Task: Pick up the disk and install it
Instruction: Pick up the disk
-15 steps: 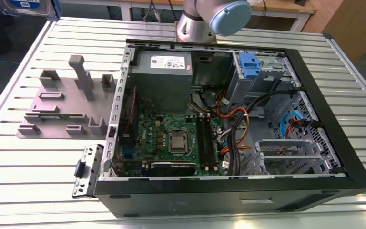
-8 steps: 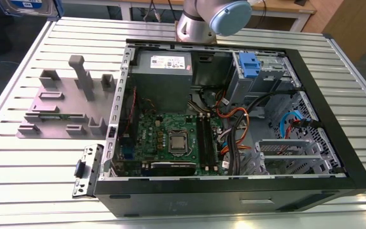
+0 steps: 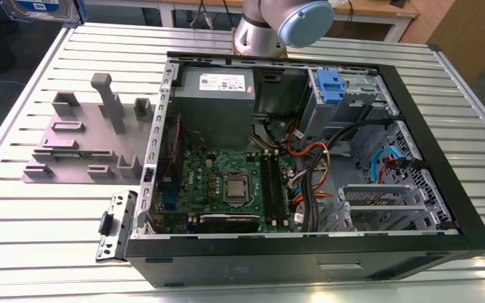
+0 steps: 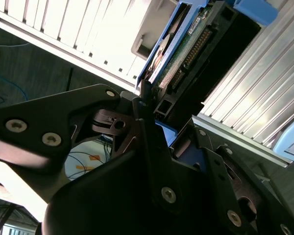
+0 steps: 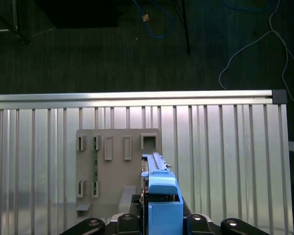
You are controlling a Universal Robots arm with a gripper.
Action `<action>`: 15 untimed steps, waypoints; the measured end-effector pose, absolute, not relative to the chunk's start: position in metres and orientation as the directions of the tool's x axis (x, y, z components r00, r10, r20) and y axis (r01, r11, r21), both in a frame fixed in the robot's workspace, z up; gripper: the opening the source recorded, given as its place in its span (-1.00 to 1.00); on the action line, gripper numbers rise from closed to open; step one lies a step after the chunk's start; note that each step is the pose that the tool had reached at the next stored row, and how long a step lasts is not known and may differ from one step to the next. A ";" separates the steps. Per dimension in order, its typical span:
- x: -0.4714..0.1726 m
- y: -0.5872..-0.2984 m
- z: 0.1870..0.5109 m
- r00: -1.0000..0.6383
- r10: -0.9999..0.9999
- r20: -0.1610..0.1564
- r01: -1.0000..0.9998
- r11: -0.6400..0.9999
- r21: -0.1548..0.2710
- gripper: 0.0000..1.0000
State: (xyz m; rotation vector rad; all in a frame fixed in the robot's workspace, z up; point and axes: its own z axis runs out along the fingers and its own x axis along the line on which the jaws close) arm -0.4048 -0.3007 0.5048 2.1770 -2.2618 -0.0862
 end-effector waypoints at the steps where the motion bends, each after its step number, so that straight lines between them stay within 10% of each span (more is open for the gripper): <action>1: -0.404 -0.301 0.505 -0.039 -0.999 -0.037 -0.998 0.037 0.040 -0.27; 15: -0.397 -0.301 0.505 -0.039 -0.999 -0.037 -0.998 0.037 0.040 -0.27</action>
